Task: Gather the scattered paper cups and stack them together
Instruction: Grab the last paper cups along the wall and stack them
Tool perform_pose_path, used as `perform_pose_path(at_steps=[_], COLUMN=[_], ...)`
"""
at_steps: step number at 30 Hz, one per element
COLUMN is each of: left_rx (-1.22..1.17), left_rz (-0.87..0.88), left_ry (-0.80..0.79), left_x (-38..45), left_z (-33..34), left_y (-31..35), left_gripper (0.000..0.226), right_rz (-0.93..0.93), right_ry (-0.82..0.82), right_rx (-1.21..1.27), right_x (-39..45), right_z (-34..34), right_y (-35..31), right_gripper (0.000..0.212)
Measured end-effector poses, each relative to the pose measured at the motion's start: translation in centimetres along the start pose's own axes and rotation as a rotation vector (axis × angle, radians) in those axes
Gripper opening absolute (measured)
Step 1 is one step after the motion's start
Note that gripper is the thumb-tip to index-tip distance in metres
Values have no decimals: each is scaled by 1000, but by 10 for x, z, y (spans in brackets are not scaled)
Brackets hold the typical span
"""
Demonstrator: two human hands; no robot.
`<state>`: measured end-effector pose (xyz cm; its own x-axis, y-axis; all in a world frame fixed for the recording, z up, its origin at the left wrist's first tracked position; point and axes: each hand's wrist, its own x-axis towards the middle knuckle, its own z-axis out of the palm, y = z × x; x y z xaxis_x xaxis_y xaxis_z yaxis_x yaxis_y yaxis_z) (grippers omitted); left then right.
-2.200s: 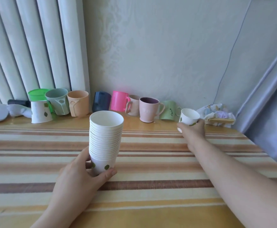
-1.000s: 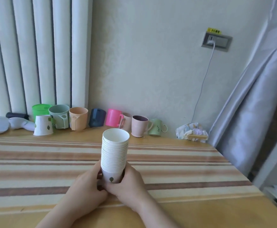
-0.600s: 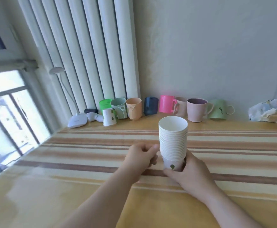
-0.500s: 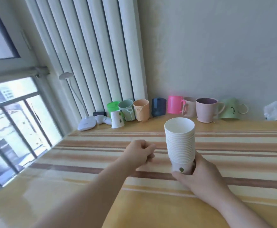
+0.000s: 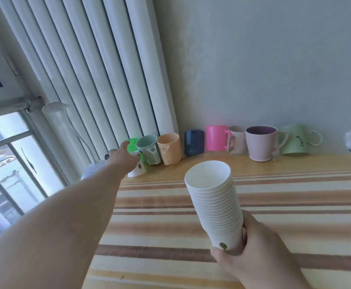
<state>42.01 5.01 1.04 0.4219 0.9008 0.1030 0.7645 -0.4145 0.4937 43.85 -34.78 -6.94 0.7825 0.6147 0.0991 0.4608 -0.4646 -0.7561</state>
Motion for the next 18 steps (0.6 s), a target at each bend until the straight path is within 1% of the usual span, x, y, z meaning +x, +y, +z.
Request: perform_pose_path(at_steps=[2, 5, 9, 10, 11, 12, 13, 14, 15, 16, 17, 18], left_rx=[19, -9, -46, -95, -208, -365, -545, -706, -801, -810, -766, -649], left_rz=[-13, 40, 41, 31, 14, -8, -6, 9, 17, 28, 56, 106], left_ry=[-21, 45, 165, 184, 187, 162, 102, 19, -78, -182, -279, -358], left_x=[-1, -18, -43, -50, -58, -65, -74, -80, -85, -90, -97, -105], left_z=[5, 7, -3, -7, -9, -11, -11, -8, -3, 3, 7, 10], left_y=[1, -2, -19, -21, -21, -22, -22, -25, -29, -36, -43, -47], left_gripper=[58, 42, 41, 45, 51, 58, 64, 69, 74, 78, 83, 88], right_rz=[0, -3, -7, -10, -11, -12, -12, -13, -13, -12, -8, -5], right_ry=[-3, 12, 23, 30, 33, 31, 27, 23, 20, 18, 18, 18], right_rx=[0, -1, 5, 0, -1, 6, 16, 25, 30, 34, 38, 41], right_x=[0, -2, -4, -4, -4, -4, -5, -6, -6, -6, -6, -7], right_z=[0, 0, -1, -1, -1, -2, -2, -2, -2, -2, -2, -2], right_y=[2, 5, 6, 6, 6, 5, 5, 5, 4, 5, 5, 5], right_gripper=[43, 44, 40, 40, 40, 39, 39, 39, 38, 38, 39, 39])
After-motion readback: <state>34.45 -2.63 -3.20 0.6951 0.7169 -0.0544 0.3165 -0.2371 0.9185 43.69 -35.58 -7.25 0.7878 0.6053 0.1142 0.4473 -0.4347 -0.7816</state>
